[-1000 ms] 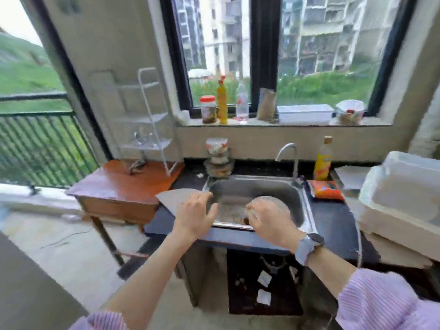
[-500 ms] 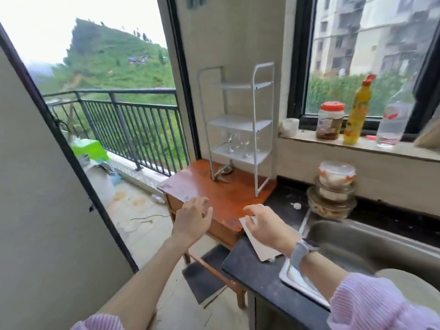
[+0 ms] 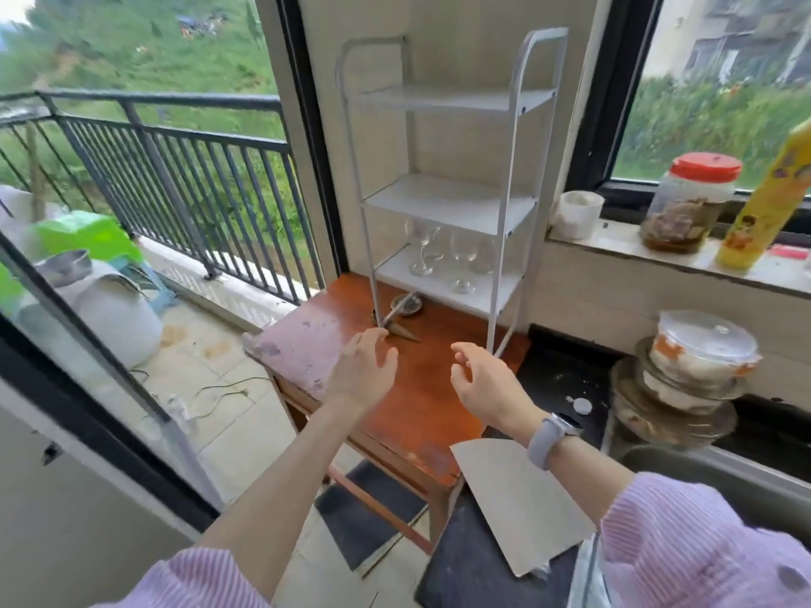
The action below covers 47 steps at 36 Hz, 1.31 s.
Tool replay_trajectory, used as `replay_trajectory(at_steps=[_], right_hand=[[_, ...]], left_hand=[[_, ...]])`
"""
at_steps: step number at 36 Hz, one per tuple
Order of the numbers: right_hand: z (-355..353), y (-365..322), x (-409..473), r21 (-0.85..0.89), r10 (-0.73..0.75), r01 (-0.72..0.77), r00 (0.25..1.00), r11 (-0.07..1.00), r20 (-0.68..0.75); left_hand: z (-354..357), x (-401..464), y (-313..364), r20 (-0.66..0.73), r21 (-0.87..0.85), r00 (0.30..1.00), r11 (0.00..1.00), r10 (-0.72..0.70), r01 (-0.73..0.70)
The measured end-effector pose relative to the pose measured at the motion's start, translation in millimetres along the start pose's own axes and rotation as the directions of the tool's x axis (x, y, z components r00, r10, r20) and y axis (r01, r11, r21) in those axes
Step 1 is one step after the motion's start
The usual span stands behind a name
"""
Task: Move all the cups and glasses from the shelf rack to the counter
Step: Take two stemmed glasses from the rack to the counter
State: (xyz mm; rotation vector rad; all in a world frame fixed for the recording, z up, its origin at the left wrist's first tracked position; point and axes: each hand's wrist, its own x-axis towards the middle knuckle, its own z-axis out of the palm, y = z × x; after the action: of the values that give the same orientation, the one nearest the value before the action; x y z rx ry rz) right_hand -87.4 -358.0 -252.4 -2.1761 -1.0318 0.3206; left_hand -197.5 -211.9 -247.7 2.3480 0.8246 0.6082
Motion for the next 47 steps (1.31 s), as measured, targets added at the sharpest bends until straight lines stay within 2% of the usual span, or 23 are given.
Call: replay_trajectory(at_steps=[5,10,16,20,24,31,36,43,47], right_hand=[[17,2,55,0.025,0.061,-0.059,0.997,0.998,-0.046],[35,6,110,0.132,0.174,-0.154,0.971,0.979,-0.162],[44,10,171,0.331,0.318,-0.197,0.873,0.923,-0.369],[39,26,202,0.389,0.415,-0.264,0.825,0.883,-0.384],[37,41,224,0.458,0.461,-0.268,0.799,0.848,-0.387],[37,50,246,0.549,0.431,-0.178,0.82,0.817,-0.376],[37,49,254,0.563,0.493,-0.203,0.757,0.801,-0.429],[39,28,228,0.644,0.497,-0.125,0.749,0.755,-0.437],[52,13,190,0.636,0.486,-0.118,0.753,0.763,-0.444]], left_hand=[[22,69,-26,0.003,-0.121,1.0,0.992,0.021,-0.021],[47,137,-41,0.03,-0.216,0.997,0.975,0.067,-0.059],[76,212,-49,0.155,-0.442,0.988,0.893,-0.011,0.079],[95,246,-55,0.15,-0.47,0.988,0.882,0.027,0.047],[112,271,-52,0.17,-0.546,0.984,0.836,0.05,0.052],[127,295,-44,0.197,-0.66,0.979,0.746,0.061,0.086],[130,300,-38,0.171,-0.666,0.984,0.742,0.055,0.075],[105,268,-34,0.2,-0.661,0.978,0.745,0.055,0.093],[86,233,-37,0.262,-0.684,0.965,0.708,0.017,0.174]])
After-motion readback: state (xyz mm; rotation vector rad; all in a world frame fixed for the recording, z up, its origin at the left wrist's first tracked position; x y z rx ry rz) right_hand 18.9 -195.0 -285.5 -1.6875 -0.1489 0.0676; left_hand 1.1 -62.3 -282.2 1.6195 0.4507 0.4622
